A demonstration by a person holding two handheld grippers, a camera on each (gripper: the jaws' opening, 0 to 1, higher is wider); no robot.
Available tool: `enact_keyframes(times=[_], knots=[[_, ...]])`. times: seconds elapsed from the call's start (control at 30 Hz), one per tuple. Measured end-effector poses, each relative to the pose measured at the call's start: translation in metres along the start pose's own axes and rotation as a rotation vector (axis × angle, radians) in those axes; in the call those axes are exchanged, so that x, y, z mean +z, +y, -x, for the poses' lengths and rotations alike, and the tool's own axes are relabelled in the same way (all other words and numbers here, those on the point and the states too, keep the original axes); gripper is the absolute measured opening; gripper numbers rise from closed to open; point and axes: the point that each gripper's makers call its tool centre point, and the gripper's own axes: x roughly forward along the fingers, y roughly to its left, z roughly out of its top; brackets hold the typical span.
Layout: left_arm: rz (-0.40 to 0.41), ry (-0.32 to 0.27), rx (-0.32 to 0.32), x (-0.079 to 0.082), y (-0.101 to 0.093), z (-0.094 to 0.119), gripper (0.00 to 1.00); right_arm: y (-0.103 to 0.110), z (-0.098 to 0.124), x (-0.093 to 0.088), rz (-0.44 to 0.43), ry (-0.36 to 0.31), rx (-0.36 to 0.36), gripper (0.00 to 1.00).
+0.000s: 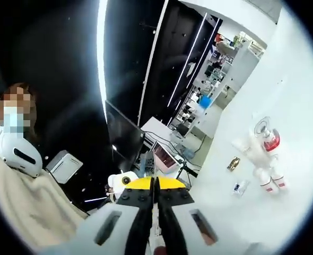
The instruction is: Arrange the skincare products in the storage area until every visible bottle or jar stands upright without overlapping.
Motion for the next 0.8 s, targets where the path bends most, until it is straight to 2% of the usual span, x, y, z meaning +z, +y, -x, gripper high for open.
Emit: enact_keyframes(times=[0.1,0.17,0.2,0.3,0.4,0.63,0.8], knots=[[0.032,-0.056,-0.023,0.005,-0.004,-0.001,0.01,-0.002,-0.002,0.007,0.025,-0.047,-0.004,0.07],[0.056,-0.098,-0.015,0.009,-0.001,0.0,0.0,-0.002,-0.003,0.008,0.024,-0.063,0.003,0.11],[0.064,-0.114,-0.015,0.011,-0.001,0.001,0.0,-0.001,-0.003,0.007,0.002,-0.069,0.018,0.17],[0.097,-0.176,-0.04,0.02,-0.004,0.004,0.0,-0.001,-0.004,0.001,-0.036,-0.063,0.031,0.32],[0.107,-0.2,-0.039,0.025,-0.002,0.006,0.0,0.003,-0.006,-0.011,-0.075,-0.043,0.054,0.37],[0.146,-0.239,-0.037,0.032,0.005,0.007,0.0,0.006,-0.013,-0.037,-0.112,0.015,0.075,0.36],[0.182,-0.263,-0.016,0.034,0.015,0.009,0.0,0.004,-0.012,-0.042,-0.134,0.013,0.08,0.25]])
